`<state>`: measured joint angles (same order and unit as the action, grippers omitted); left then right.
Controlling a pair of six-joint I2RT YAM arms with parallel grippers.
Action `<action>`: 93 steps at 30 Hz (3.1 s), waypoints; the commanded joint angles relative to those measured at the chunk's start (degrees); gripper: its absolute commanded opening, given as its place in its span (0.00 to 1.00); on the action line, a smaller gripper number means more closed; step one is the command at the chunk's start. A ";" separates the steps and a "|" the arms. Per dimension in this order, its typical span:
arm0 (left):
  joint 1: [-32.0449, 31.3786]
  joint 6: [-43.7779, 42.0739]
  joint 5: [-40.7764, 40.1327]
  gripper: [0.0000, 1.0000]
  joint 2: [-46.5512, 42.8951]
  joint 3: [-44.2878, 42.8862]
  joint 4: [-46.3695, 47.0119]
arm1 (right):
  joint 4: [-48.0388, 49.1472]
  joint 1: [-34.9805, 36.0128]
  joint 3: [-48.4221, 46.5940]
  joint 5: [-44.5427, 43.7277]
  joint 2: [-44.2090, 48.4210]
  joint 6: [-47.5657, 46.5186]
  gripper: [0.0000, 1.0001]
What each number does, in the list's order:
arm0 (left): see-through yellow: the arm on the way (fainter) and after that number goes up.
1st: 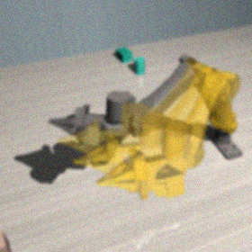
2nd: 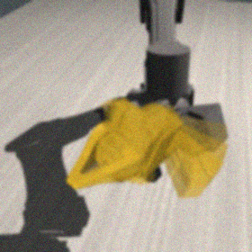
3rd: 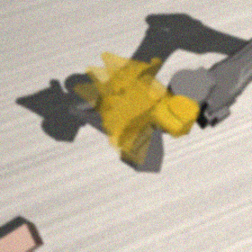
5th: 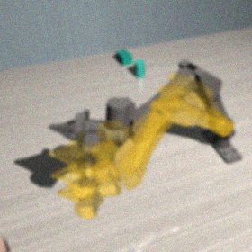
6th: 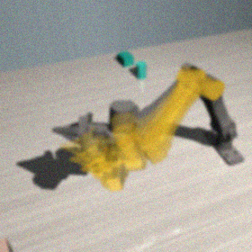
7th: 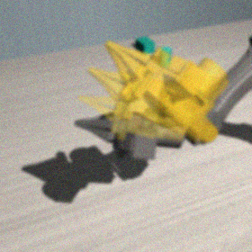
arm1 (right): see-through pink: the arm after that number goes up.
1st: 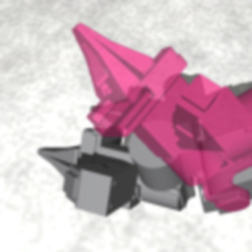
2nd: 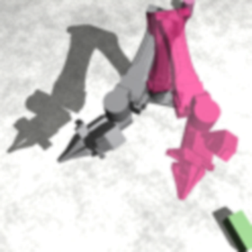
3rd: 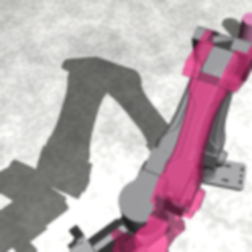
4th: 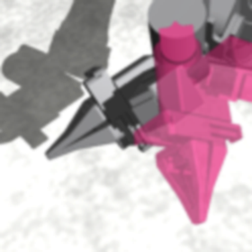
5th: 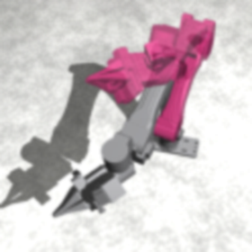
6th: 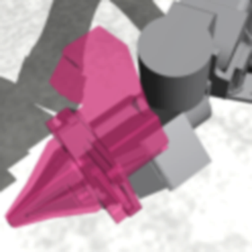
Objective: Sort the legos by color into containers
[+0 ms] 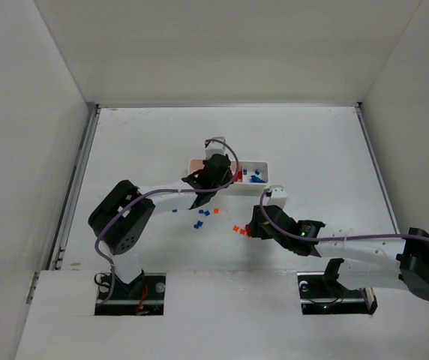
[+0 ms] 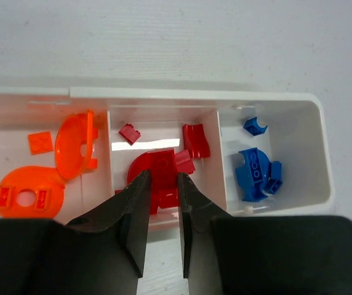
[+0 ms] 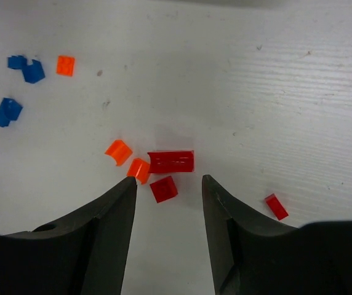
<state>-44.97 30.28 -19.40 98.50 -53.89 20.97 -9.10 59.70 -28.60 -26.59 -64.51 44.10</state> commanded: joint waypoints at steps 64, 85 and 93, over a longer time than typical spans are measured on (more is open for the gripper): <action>-4.55 -1.10 -1.69 0.44 -25.46 21.81 0.92 | -19.02 -0.60 -7.17 -5.67 -13.01 21.82 0.18; -8.42 -2.16 -6.00 0.36 -21.07 20.93 -4.10 | 8.03 -15.53 -27.55 2.94 -20.64 -6.74 0.18; -10.53 -3.04 -7.06 0.34 -16.76 19.61 -2.16 | 11.56 -18.17 -36.17 7.69 -31.99 -7.10 0.24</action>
<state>-54.83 28.29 -24.62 81.14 -31.66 16.99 -1.98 41.52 -61.28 -21.30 -95.85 38.50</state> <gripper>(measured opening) 0.344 0.248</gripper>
